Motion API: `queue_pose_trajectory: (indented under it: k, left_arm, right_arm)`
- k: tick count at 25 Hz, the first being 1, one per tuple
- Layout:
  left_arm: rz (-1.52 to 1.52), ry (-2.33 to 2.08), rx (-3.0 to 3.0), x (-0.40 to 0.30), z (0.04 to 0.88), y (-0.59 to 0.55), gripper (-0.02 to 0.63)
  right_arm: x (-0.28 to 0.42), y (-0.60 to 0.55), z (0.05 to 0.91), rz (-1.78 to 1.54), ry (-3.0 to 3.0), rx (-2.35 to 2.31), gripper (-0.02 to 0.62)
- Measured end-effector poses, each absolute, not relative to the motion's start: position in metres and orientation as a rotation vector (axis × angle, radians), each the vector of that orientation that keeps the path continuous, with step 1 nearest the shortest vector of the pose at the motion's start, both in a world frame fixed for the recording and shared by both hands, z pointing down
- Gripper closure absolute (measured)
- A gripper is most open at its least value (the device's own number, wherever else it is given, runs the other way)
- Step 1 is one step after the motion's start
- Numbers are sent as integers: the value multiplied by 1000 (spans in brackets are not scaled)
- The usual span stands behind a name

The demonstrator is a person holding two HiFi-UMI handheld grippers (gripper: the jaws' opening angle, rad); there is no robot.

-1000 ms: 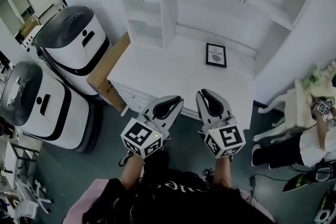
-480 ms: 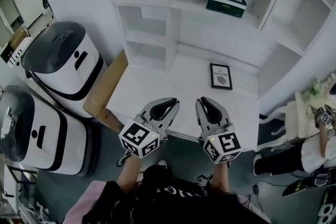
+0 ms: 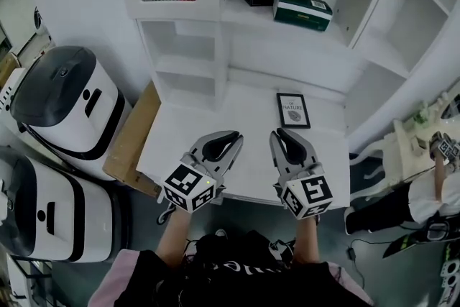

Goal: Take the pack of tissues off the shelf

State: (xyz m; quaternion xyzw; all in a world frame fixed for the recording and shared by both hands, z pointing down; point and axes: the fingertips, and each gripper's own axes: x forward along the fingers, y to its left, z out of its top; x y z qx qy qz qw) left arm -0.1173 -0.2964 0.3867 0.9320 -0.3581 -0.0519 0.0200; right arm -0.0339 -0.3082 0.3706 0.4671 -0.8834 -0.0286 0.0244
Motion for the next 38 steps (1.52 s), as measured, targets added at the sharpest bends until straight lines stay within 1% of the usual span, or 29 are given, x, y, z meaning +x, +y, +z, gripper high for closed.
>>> queue_pose_trajectory:
  k: [7, 14, 21, 23, 24, 26, 29, 33, 38]
  left_arm:
    - [-117, -1092, 2994, -92, 361, -337, 563]
    - [-104, -1154, 3032, -65, 327, -395, 563]
    - [-97, -1246, 3054, -52, 281, -451, 561]
    - [-52, -1268, 3080, -48, 271, -466, 561]
    - [-17, -1278, 3093, -46, 267, -473, 560]
    - [64, -1313, 3113, -43, 261, -489, 541]
    - [140, -1375, 3115, -42, 251, -513, 492]
    - [86, -1377, 3080, -41, 231, -535, 463]
    - [78, -1329, 2997, -33, 215, -562, 408]
  right_arm:
    - [-5, -353, 338, -200, -2730, 1458, 518]
    - [34, -403, 303, -281, -2772, 1443, 517]
    - [73, -457, 256, -408, -2751, 1454, 517]
    - [83, -473, 244, -396, -2744, 1467, 508]
    - [88, -481, 238, -388, -2742, 1469, 490]
    - [96, -495, 226, -378, -2747, 1467, 455]
    - [102, -516, 210, -360, -2769, 1451, 435]
    - [105, -543, 202, -338, -2728, 1435, 392]
    - [108, -566, 199, -309, -2677, 1442, 367]
